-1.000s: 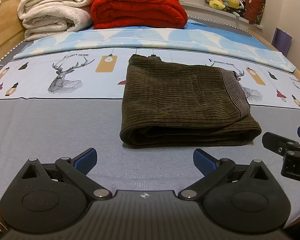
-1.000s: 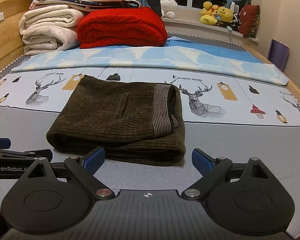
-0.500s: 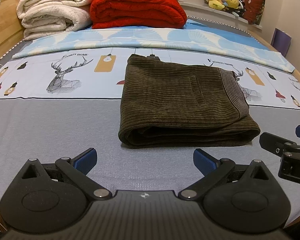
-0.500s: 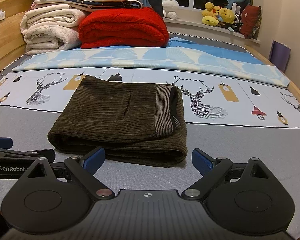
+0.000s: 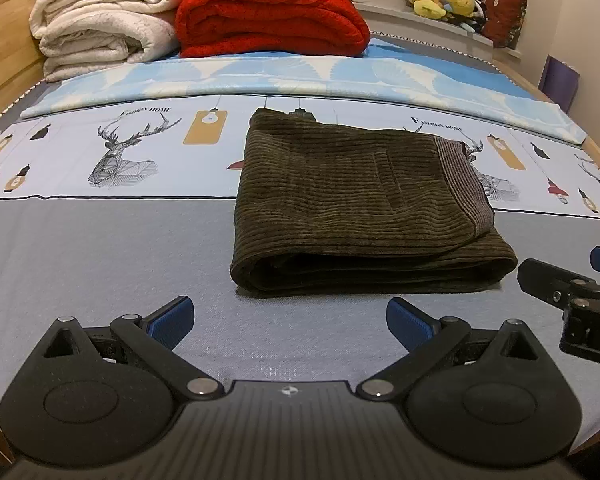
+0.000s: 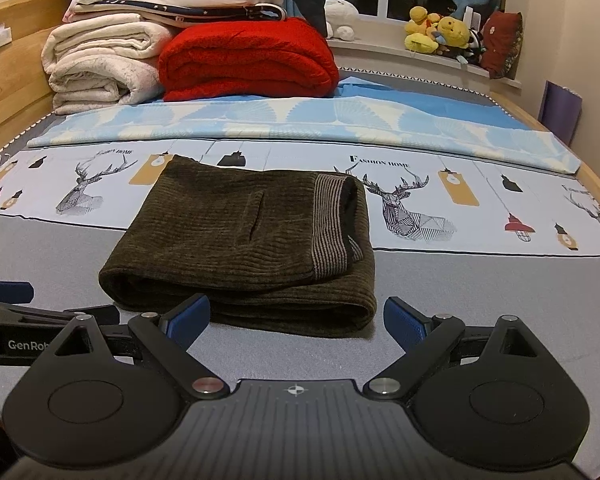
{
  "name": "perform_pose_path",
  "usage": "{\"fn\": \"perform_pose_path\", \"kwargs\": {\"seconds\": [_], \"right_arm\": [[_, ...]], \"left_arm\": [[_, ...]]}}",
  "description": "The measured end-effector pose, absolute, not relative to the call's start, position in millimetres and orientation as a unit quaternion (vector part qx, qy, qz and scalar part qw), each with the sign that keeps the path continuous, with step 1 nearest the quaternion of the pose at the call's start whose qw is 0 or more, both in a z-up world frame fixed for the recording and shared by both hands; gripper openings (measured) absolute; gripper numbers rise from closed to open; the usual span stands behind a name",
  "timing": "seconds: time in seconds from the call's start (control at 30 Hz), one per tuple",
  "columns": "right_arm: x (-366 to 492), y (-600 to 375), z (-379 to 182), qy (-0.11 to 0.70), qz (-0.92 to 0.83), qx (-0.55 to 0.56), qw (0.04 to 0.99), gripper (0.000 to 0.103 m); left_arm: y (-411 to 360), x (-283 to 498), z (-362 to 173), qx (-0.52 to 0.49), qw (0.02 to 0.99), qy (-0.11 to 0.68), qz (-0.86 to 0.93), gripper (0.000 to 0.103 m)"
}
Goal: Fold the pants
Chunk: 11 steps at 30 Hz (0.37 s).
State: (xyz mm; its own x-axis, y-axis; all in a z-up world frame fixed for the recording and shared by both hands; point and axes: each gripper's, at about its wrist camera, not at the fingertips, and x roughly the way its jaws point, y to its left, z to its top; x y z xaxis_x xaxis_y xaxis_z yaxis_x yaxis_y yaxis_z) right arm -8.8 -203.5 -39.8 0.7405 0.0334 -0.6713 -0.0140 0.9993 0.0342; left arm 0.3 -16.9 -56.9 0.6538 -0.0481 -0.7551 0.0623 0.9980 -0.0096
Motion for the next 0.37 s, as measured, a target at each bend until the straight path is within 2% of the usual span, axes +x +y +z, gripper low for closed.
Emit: {"fn": "perform_pose_path", "kwargs": {"seconds": [0.37], "right_arm": [[-7.3,-202.1,-39.1,0.36,0.017,0.014,0.933,0.094]], "left_arm": [[-19.3,0.4,-57.0,0.01,0.911,0.411,-0.037,0.102]]}}
